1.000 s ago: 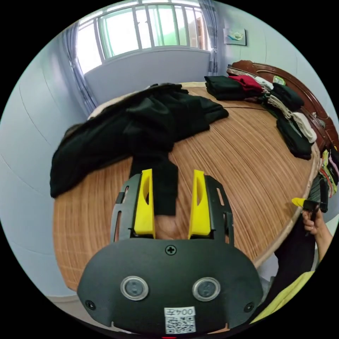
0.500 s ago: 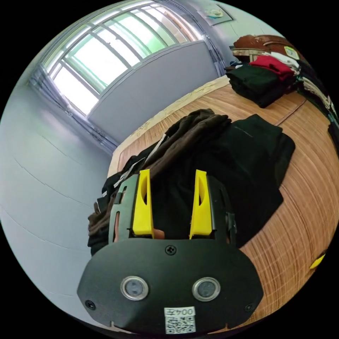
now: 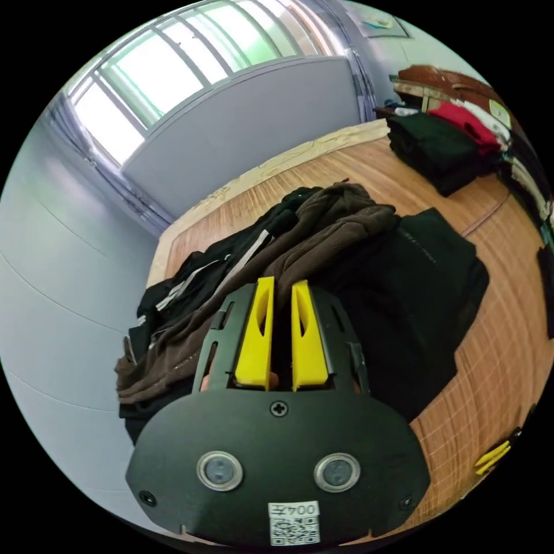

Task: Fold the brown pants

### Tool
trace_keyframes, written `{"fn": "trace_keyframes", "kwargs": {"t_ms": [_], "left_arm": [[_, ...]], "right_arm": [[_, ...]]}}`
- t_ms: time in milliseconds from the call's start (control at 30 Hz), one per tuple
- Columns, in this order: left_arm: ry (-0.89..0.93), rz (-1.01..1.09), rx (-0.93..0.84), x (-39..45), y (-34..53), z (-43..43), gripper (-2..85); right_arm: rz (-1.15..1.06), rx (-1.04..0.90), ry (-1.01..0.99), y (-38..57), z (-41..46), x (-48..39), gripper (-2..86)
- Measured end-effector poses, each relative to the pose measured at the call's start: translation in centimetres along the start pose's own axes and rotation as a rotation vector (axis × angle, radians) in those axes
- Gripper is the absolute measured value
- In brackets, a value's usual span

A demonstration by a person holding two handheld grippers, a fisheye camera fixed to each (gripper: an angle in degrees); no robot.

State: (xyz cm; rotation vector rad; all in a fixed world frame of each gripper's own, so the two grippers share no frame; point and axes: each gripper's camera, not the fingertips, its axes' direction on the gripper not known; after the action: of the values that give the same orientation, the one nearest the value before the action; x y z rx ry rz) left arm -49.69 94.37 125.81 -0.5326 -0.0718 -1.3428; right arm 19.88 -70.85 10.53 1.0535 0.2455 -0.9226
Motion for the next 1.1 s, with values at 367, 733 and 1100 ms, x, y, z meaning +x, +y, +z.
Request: {"fn": "trace_keyframes", "kwargs": {"t_ms": [367,733,1100], "left_arm": [[0.413,-0.061,0.268,-9.9,10.4,-12.5,1.4],[0.054,0.014,0.152,-4.9,7.2,-8.2,12.2],[-0.027,0.112,0.024,-1.7,-1.8,-0.6,10.6]], "right_arm": [[0.029,-0.022,0.024,1.4,-0.9,2.7,5.6],[0.048,-0.014,0.078,2.8,-1.8,3.6,3.3],[0.060,-0.029,0.049,4.0,-2.8,4.2,1.1]]}}
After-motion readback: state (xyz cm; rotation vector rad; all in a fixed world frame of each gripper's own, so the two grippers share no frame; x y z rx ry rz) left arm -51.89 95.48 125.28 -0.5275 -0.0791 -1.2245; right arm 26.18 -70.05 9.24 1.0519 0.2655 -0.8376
